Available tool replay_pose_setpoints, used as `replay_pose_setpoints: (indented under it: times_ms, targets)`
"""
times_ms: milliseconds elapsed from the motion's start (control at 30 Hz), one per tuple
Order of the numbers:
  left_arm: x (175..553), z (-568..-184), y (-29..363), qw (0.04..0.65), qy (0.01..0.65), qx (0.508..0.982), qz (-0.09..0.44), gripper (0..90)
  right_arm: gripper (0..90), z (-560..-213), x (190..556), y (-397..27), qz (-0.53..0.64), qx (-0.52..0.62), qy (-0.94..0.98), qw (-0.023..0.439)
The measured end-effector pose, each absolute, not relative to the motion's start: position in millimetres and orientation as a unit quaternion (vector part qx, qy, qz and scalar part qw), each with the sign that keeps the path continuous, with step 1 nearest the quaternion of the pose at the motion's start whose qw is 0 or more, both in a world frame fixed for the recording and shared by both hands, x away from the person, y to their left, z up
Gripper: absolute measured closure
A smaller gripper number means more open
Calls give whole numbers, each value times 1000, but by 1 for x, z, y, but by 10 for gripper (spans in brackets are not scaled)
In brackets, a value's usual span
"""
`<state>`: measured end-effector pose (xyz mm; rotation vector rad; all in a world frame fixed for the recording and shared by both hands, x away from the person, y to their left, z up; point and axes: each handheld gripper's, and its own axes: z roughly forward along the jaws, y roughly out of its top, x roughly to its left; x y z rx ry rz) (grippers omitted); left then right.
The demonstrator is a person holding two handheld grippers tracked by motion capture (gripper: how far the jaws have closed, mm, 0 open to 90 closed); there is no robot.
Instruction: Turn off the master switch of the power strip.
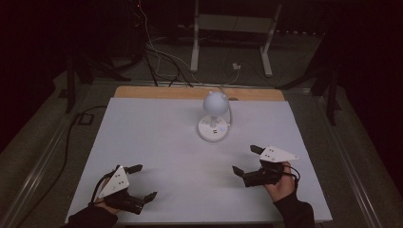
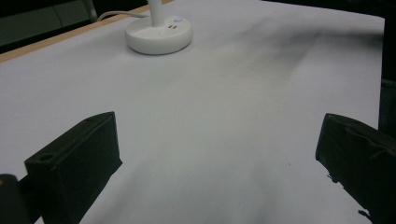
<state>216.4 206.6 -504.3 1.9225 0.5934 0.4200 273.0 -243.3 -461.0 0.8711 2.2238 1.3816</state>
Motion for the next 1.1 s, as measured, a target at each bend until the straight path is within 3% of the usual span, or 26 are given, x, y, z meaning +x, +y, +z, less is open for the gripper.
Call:
replay_pose_setpoints:
  times_ms: [1100]
  targets:
    - [217,-504,208,522,248,798,172,3,20,-459,317,-217,486,317,791,194]
